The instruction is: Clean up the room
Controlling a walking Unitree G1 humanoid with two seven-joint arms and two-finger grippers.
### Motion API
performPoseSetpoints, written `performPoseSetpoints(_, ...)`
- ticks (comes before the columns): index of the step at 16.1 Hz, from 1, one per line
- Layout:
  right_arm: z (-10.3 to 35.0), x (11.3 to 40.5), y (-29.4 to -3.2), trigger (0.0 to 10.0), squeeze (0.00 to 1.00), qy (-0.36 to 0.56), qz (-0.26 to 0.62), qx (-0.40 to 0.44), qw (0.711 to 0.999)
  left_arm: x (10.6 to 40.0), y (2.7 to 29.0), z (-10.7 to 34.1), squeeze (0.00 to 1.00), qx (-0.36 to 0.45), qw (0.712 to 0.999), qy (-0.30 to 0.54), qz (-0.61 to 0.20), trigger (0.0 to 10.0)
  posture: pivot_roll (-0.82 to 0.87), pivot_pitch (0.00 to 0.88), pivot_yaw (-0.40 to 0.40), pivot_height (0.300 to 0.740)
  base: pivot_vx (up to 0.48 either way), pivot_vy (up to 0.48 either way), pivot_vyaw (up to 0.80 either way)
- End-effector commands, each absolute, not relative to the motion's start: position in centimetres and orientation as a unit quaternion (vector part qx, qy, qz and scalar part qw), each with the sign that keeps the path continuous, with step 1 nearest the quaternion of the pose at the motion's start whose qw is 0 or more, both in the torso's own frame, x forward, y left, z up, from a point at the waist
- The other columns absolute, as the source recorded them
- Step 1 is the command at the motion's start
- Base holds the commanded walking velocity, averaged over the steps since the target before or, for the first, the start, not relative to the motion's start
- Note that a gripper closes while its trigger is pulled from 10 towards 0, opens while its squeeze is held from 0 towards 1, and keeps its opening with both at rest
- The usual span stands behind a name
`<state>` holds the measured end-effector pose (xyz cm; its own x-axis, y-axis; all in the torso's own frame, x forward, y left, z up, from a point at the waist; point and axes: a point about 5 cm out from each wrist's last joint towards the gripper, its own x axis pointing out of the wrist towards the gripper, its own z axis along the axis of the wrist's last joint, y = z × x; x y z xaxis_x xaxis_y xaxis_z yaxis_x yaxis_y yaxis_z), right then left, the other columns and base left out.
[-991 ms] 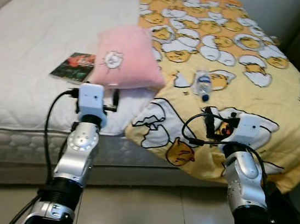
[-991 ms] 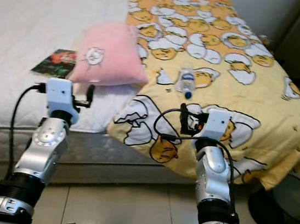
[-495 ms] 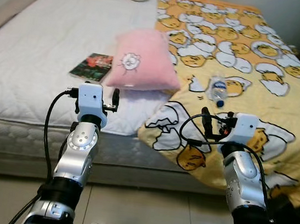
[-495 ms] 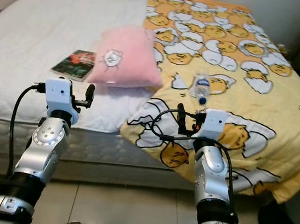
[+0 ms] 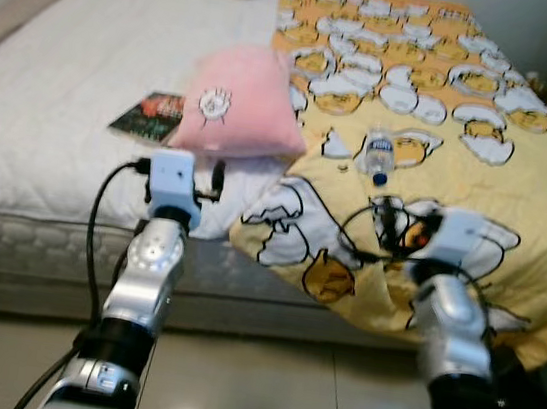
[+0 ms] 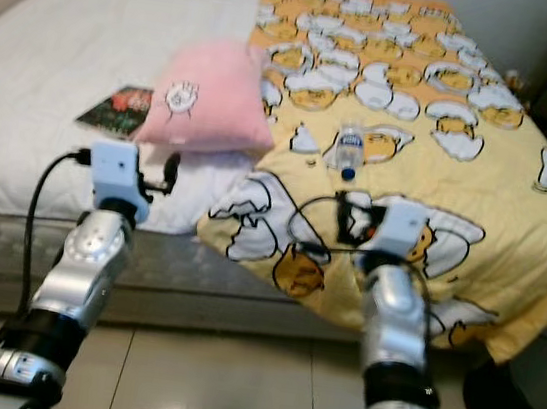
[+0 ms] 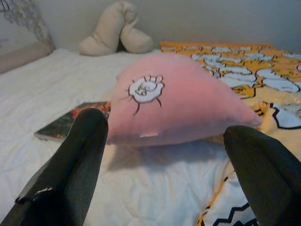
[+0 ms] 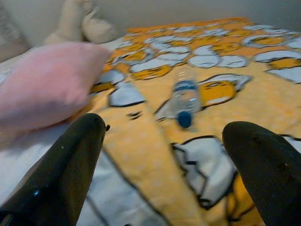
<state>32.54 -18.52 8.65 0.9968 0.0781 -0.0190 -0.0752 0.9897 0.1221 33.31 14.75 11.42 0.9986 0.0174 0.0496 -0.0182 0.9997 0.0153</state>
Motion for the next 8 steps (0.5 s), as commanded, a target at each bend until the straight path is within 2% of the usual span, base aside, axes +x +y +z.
performPoseSetpoints(1,9.01,32.54,-18.39,10.0,0.0,0.005,0.044,0.053,0.998,33.35,14.91,11.95,0.0,-0.002,0.999,-0.038,0.009,10.0,-0.12,0.0,-0.002,0.74,0.48,0.0,0.0)
performPoseSetpoints(2,9.14,32.53,-18.3,10.0,0.0,0.0,0.05,0.052,0.997,33.41,14.98,11.8,0.0,-0.011,0.999,-0.031,0.013,10.0,-0.12,0.0,-0.003,0.74,0.48,0.0,0.0)
performPoseSetpoints(5,9.17,32.56,-18.55,10.0,0.0,0.002,0.045,0.04,0.998,33.42,14.79,11.67,0.0,-0.009,1.0,-0.028,0.009,10.0,-0.12,0.0,-0.008,0.74,0.48,0.0,0.5)
performPoseSetpoints(8,9.24,32.56,-18.59,10.0,0.0,0.002,0.044,0.044,0.998,33.54,14.84,11.91,0.0,-0.023,0.999,-0.032,0.014,10.0,-0.12,0.0,-0.008,0.74,0.48,0.0,0.0)
